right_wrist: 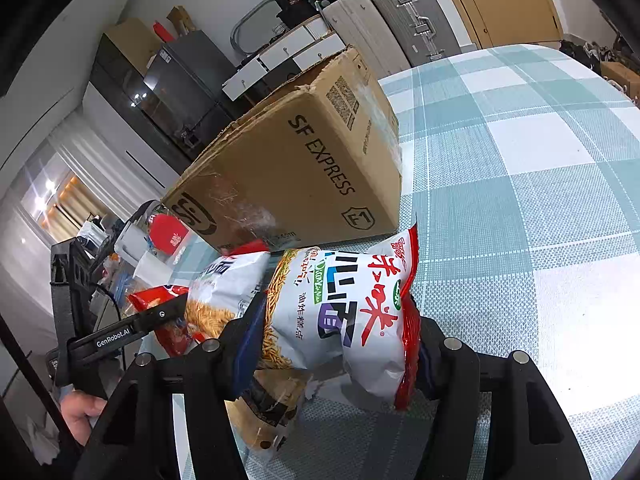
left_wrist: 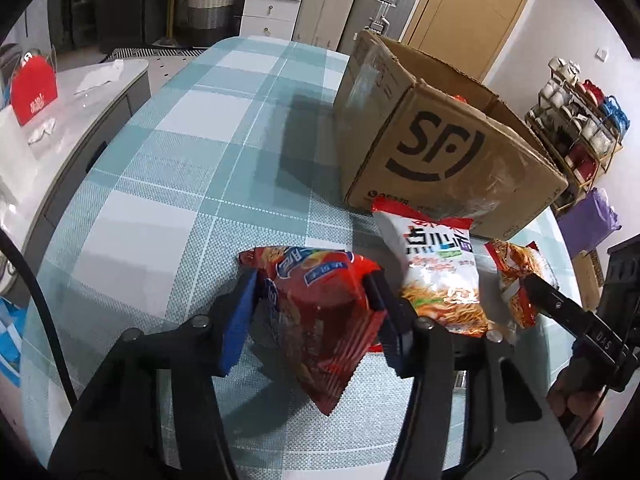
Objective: Organize snacks
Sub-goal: 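Close the left tool on the red chip bag while the right tool holds the noodle bag, then lift the red chip bag and noodle bag and carry both over the box, then open both tools to drop the chip bag and noodle bag into the box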
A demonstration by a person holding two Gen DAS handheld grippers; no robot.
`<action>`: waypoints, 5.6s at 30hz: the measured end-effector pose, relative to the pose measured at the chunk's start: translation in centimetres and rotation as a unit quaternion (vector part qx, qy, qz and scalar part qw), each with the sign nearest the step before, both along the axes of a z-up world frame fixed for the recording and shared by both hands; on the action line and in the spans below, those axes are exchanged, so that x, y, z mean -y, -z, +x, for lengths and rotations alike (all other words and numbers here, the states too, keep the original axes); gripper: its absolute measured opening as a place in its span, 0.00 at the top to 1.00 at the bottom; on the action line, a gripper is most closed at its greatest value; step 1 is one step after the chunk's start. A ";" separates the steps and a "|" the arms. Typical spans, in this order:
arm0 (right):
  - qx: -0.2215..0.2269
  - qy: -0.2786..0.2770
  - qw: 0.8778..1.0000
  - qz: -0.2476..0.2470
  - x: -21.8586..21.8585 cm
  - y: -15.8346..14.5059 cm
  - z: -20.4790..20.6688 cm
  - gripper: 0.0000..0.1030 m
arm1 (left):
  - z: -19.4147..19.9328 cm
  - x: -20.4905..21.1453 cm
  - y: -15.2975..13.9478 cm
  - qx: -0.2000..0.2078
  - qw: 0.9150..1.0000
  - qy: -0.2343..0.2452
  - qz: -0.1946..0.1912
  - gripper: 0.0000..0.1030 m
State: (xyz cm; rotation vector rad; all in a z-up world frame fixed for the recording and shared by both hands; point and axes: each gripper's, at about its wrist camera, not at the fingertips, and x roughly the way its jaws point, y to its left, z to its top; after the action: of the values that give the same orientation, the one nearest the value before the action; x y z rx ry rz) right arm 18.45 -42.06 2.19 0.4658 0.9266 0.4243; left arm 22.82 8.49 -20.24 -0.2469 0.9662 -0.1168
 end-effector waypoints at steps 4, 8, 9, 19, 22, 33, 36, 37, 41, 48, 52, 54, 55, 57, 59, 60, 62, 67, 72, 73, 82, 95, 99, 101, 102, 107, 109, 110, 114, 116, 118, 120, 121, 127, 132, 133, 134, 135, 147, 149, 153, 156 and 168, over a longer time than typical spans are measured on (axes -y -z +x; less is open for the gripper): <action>0.000 0.000 1.000 0.003 0.1 0.0 0.0 0.41 | -0.7 -0.2 -0.1 0.003 1.000 0.001 0.002 0.52; 0.000 0.000 1.000 0.003 0.1 0.1 0.1 0.41 | -2.1 -1.5 -1.1 0.017 0.999 -0.031 0.003 0.52; 0.000 0.001 1.000 0.003 0.1 0.0 0.0 0.40 | -2.6 -1.8 -1.7 0.026 0.999 -0.036 0.010 0.52; 0.030 0.024 0.999 0.012 0.9 -1.1 -0.9 0.40 | -6.5 -2.0 -7.4 0.095 0.991 -0.058 0.071 0.52; 0.032 0.024 0.999 0.004 0.9 -1.3 -1.3 0.40 | -7.4 -2.6 -8.9 0.111 0.989 -0.065 0.072 0.52; 0.063 0.013 0.998 -0.017 0.2 -4.7 -4.5 0.40 | -10.2 -1.3 -11.6 0.143 0.986 -0.046 0.072 0.51; 0.079 0.006 0.997 -0.013 -0.1 -6.4 -5.6 0.40 | -10.2 -0.6 -11.7 0.141 0.988 -0.040 0.054 0.51; 0.084 0.007 0.996 -0.008 -0.1 -6.8 -5.9 0.40 | -10.2 -0.4 -11.9 0.140 0.988 -0.038 0.044 0.52; 0.112 0.024 0.993 0.003 0.1 -9.6 -7.6 0.40 | -10.2 1.1 -12.9 0.153 0.987 -0.019 0.038 0.59; 0.143 0.010 0.990 -0.016 -1.1 -13.3 -8.9 0.40 | -9.1 2.3 -12.1 0.135 0.991 0.011 0.013 0.64; 0.124 0.010 0.992 -0.010 -1.4 -12.4 -8.9 0.40 | -8.2 1.4 -9.0 0.092 0.996 0.010 -0.008 0.64; 0.117 0.007 0.993 -0.012 -1.5 -11.8 -9.0 0.40 | -8.0 0.5 -7.7 0.077 0.997 0.007 -0.029 0.64; 0.114 0.006 0.993 -0.014 -1.5 -11.5 -8.9 0.40 | -8.0 0.1 -7.3 0.070 0.997 0.005 -0.032 0.64; 0.110 0.007 0.994 -0.019 -1.4 -10.9 -8.7 0.40 | -8.5 -1.0 -7.0 0.063 0.997 0.002 -0.039 0.63; 0.104 0.007 0.994 -0.017 -1.2 -10.1 -8.5 0.40 | -9.0 -2.0 -6.7 0.062 0.997 -0.005 -0.038 0.52; 0.100 0.007 0.995 -0.015 -1.2 -9.7 -8.4 0.40 | -8.9 -2.6 -6.4 0.063 0.997 -0.011 -0.033 0.46; 0.090 0.007 0.996 -0.010 -1.0 -8.7 -8.0 0.40 | -9.0 -3.4 -6.0 0.066 0.997 -0.019 -0.033 0.34; 0.071 0.008 0.997 0.000 -0.6 -6.6 -7.1 0.40 | -8.0 -2.8 -4.6 0.044 0.998 0.008 -0.049 0.34; 0.064 0.011 0.998 0.002 0.0 -5.7 -6.8 0.40 | -7.9 -0.4 -4.2 0.046 0.996 0.041 -0.057 0.30; 0.064 0.013 0.998 0.002 0.2 -5.6 -6.7 0.40 | -8.0 -0.2 -4.3 0.047 0.996 0.042 -0.062 0.30; 0.057 0.019 0.998 0.009 0.9 -5.0 -7.0 0.40 | -10.2 1.2 -5.5 0.081 0.988 0.081 -0.102 0.16; 0.054 0.020 0.998 0.007 1.0 -4.7 -7.3 0.40 | -7.5 4.8 -0.6 0.026 0.993 0.105 -0.042 0.47; 0.051 0.019 0.998 0.008 1.0 -4.5 -7.4 0.40 | -7.0 3.8 0.5 0.009 0.989 0.113 -0.091 0.58; 0.050 0.019 0.999 0.009 0.9 -4.4 -7.4 0.40 | -7.0 3.6 0.6 0.007 0.988 0.121 -0.100 0.63; 0.050 0.018 0.999 0.009 0.9 -4.4 -7.5 0.40 | -6.9 3.7 0.6 0.006 0.987 0.126 -0.096 0.64; 0.051 0.015 0.999 0.008 0.6 -4.5 -7.6 0.40 | -7.3 3.2 0.1 0.006 0.988 0.123 -0.095 0.65; 0.052 0.014 0.999 0.008 0.5 -4.7 -7.6 0.40 | -7.7 3.0 -0.7 0.017 0.988 0.120 -0.092 0.65; 0.054 0.013 0.998 0.007 0.5 -4.9 -7.7 0.40 | -8.0 2.7 -1.2 0.022 0.988 0.119 -0.092 0.65; 0.065 0.006 0.998 0.002 0.1 -5.8 -7.9 0.40 | -8.9 1.4 -3.9 0.050 0.987 0.114 -0.100 0.65; 0.074 -0.001 0.997 0.000 -0.1 -6.6 -7.9 0.40 | -9.3 1.0 -5.5 0.068 0.986 0.113 -0.101 0.65; 0.081 -0.006 0.997 0.000 -0.4 -7.4 -7.9 0.40 | -9.3 0.7 -7.5 0.083 0.984 0.121 -0.098 0.65; 0.088 -0.014 0.996 0.003 -0.6 -8.4 -7.7 0.40 | -9.0 0.8 -9.2 0.094 0.982 0.132 -0.095 0.65; 0.092 -0.018 0.996 0.004 -0.7 -8.9 -7.6 0.40 | -8.8 1.0 -10.1 0.100 0.981 0.135 -0.092 0.65; 0.120 -0.039 0.992 0.012 -0.7 -13.5 -5.9 0.40 | -6.4 2.4 -15.1 0.120 0.979 0.150 -0.061 0.65; 0.146 -0.058 0.987 0.019 -0.5 -17.8 -3.6 0.40 | -3.9 3.5 -19.1 0.131 0.977 0.158 -0.051 0.64; 0.148 -0.060 0.987 0.022 -0.4 -18.4 -3.1 0.40 | -3.4 3.9 -19.8 0.134 0.976 0.163 -0.047 0.64; 0.148 -0.063 0.987 0.025 -0.4 -19.2 -2.2 0.40 | -3.0 4.3 -20.5 0.135 0.975 0.169 -0.042 0.64; 0.148 -0.064 0.987 0.025 -0.3 -19.8 -1.7 0.40 | -2.4 4.9 -21.2 0.136 0.974 0.177 -0.035 0.64; 0.151 -0.081 0.985 -0.017 -2.3 -24.4 6.4 0.40 | 8.9 7.5 -25.8 0.112 0.978 0.174 -0.017 0.64; 0.151 -0.084 0.985 -0.024 -2.8 -24.7 7.7 0.40 | 11.2 7.8 -25.6 0.102 0.980 0.171 -0.015 0.64; 0.149 -0.084 0.984 -0.040 -3.4 -24.2 10.0 0.40 | 15.0 8.6 -23.5 0.080 0.982 0.169 -0.012 0.64; 0.136 -0.088 0.985 -0.053 -3.7 -22.8 11.6 0.40 | 16.1 9.1 -21.1 0.068 0.983 0.168 -0.010 0.64; 0.072 -0.082 0.992 -0.070 -3.1 -15.4 15.4 0.40 | 19.3 10.1 -14.2 0.028 0.985 0.172 0.010 0.64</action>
State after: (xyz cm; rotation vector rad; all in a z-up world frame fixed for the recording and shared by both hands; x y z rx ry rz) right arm 33.86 -38.92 17.55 0.2278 0.8513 0.5311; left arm 42.08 -1.62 -6.00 -0.0550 0.9478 -0.4270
